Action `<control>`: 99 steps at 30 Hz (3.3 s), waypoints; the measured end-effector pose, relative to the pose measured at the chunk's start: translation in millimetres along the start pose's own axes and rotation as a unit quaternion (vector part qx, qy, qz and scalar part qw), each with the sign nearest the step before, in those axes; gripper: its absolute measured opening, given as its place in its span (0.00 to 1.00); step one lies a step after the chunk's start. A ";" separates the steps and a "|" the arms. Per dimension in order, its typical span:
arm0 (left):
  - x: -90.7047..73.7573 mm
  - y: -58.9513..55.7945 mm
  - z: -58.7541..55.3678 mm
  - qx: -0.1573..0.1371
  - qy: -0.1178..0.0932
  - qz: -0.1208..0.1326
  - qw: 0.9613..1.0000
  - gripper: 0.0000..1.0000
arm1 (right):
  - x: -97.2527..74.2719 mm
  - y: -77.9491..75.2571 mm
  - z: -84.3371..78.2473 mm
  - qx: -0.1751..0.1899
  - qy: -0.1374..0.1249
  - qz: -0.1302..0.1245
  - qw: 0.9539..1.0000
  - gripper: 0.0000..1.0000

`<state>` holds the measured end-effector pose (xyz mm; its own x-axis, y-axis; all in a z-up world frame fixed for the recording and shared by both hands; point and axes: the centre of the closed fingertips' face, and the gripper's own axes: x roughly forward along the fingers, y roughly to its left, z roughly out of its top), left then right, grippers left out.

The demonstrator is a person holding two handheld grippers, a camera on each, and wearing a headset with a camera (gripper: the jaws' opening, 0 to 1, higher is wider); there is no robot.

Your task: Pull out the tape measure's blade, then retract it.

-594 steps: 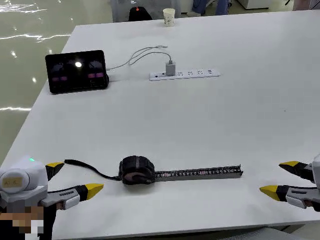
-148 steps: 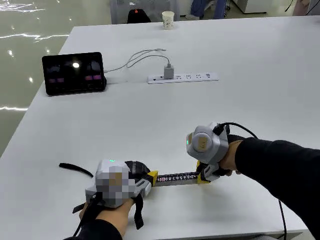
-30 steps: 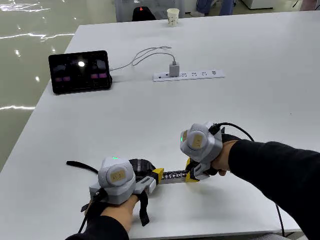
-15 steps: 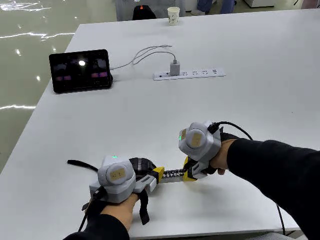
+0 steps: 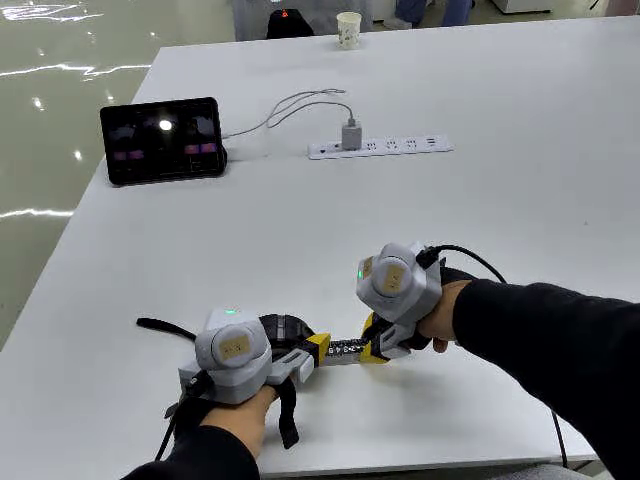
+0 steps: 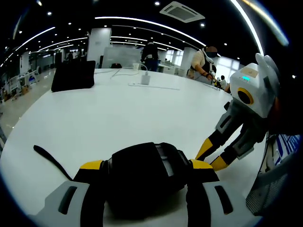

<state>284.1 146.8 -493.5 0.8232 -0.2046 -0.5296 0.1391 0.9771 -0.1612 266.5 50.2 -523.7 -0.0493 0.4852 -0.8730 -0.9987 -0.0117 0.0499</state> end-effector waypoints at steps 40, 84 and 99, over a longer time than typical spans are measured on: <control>-0.8 0.4 0.5 -0.005 -0.002 0.001 1.000 0.65 | 12.7 3.2 21.8 0.002 -0.039 -0.007 0.999 0.11; -0.4 0.1 0.7 -0.001 -0.010 0.000 1.000 0.66 | 25.0 7.0 47.7 0.022 -0.092 -0.023 0.995 0.13; -2.5 0.8 -2.9 -0.019 0.008 -0.020 1.000 0.67 | 18.2 7.7 43.4 0.029 -0.102 -0.045 0.993 0.18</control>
<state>280.5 147.8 -494.7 0.8081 -0.2440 -0.5362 0.1504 0.9655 -0.2128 258.6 96.8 -518.1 0.0492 0.6496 -0.7587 -0.9962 0.0870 0.0099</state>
